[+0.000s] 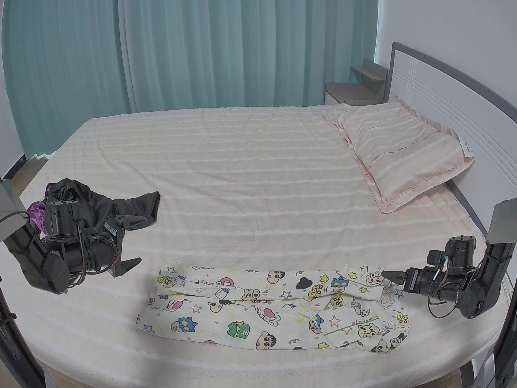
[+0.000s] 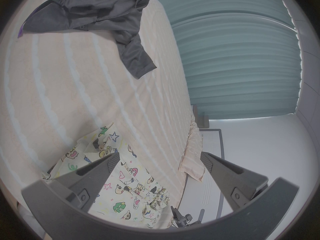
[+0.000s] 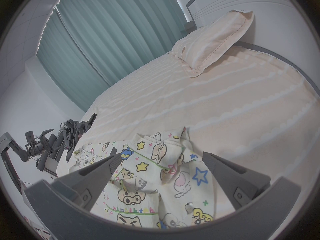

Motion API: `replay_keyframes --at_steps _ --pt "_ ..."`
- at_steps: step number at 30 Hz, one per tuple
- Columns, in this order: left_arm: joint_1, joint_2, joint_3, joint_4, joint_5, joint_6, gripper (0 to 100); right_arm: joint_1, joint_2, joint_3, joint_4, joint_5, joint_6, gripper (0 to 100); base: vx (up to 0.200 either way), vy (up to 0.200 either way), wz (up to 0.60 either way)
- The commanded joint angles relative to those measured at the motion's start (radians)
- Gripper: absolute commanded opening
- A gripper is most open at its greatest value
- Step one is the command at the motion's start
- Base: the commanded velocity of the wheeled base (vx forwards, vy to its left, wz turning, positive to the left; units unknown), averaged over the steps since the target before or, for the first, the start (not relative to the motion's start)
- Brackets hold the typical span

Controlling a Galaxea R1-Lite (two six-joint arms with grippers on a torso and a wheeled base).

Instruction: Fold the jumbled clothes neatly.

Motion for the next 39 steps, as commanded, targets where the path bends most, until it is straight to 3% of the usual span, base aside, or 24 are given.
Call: replay_keyframes --at_steps 1,6,17,18,39 --pt "-0.008 0.037 0.082 -0.095 0.000 -0.002 100 0.064 0.042 -0.001 -0.003 -0.019 0.022 100 0.000 0.000 0.00" --pt "-0.014 0.043 0.101 -0.132 0.002 -0.003 100 0.108 0.081 -0.044 -0.001 -0.083 0.040 100 0.000 0.000 0.00" --pt "-0.014 0.045 0.102 -0.132 0.002 -0.002 100 0.130 0.111 -0.082 0.000 -0.106 0.040 100 0.000 0.000 0.00" --pt "-0.014 0.043 0.102 -0.132 0.002 -0.002 100 0.128 0.115 -0.084 0.000 -0.109 0.040 0 0.000 0.000 0.00" --pt "-0.014 0.048 0.102 -0.133 0.002 0.003 100 0.147 0.032 -0.085 -0.001 -0.182 0.027 0 0.000 0.000 0.00"
